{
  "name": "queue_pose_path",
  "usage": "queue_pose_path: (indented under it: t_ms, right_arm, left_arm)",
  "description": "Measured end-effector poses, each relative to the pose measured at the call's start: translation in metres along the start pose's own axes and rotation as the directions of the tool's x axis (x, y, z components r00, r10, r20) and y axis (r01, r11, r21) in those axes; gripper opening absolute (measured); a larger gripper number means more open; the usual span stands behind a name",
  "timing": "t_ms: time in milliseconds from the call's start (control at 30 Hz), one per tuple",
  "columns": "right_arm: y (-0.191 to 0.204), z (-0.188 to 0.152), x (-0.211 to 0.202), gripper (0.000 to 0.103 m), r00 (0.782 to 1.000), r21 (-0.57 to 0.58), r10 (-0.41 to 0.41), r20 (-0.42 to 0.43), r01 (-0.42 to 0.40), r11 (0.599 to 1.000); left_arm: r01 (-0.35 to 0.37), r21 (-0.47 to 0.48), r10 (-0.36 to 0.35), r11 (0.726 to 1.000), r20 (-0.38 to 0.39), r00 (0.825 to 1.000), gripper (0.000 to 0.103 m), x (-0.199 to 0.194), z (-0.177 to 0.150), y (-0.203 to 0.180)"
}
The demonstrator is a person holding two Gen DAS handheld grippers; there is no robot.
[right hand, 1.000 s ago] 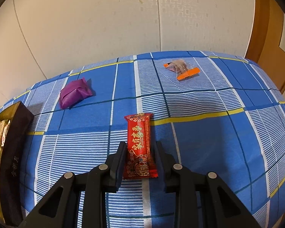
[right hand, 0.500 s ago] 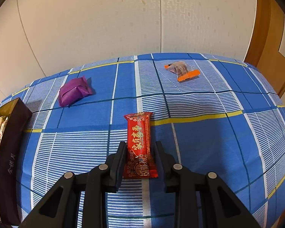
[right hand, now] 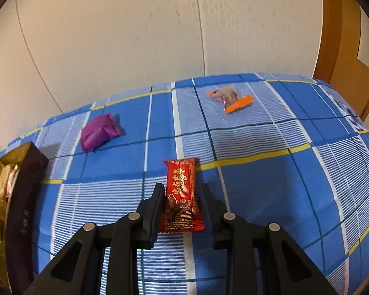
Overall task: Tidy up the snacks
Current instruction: 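Carry the brown pastry bag into the tray and open the left gripper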
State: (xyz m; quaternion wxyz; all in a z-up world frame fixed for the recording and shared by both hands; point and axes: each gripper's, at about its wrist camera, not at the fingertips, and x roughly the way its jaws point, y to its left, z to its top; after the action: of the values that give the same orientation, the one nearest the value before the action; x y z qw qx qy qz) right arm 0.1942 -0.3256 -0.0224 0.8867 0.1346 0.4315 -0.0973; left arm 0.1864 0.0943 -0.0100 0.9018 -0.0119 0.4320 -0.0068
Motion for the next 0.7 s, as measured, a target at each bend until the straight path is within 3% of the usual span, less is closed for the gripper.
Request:
queue_pose_path:
  t_ms: [233, 300, 367, 400, 533, 700]
  right_arm:
    - [0.002, 0.001, -0.004, 0.029, 0.999, 0.029, 0.035, 0.012, -0.035, 0.999]
    - [0.003, 0.000, -0.005, 0.029, 0.999, 0.034, 0.044, 0.020, -0.044, 0.998]
    - [0.004, 0.001, -0.006, 0.029, 0.999, 0.037, 0.049, 0.022, -0.050, 0.998]
    - [0.005, 0.001, -0.006, 0.029, 0.998, 0.039, 0.055, 0.024, -0.056, 0.998]
    - [0.006, 0.002, -0.007, 0.028, 0.998, 0.047, 0.062, 0.031, -0.063, 0.997]
    - [0.008, 0.003, -0.011, 0.028, 0.995, 0.043, 0.090, 0.047, -0.092, 0.995]
  left_arm:
    - [0.003, -0.021, -0.002, 1.000, 0.049, 0.999, 0.072, -0.010, -0.001, 0.001]
    - [-0.013, -0.014, 0.013, 1.000, 0.063, 0.998, 0.063, -0.011, -0.001, 0.000]
    - [-0.003, 0.001, 0.003, 1.000, 0.036, 0.999, 0.032, -0.004, -0.001, -0.001]
    - [0.006, 0.005, -0.006, 1.000, 0.014, 1.000, 0.025, 0.000, -0.001, -0.002]
    - [0.028, 0.044, -0.028, 0.999, 0.007, 1.000, 0.015, 0.003, -0.003, -0.010]
    - [0.019, 0.047, -0.020, 0.999, 0.008, 1.000, 0.016, 0.002, -0.006, -0.013]
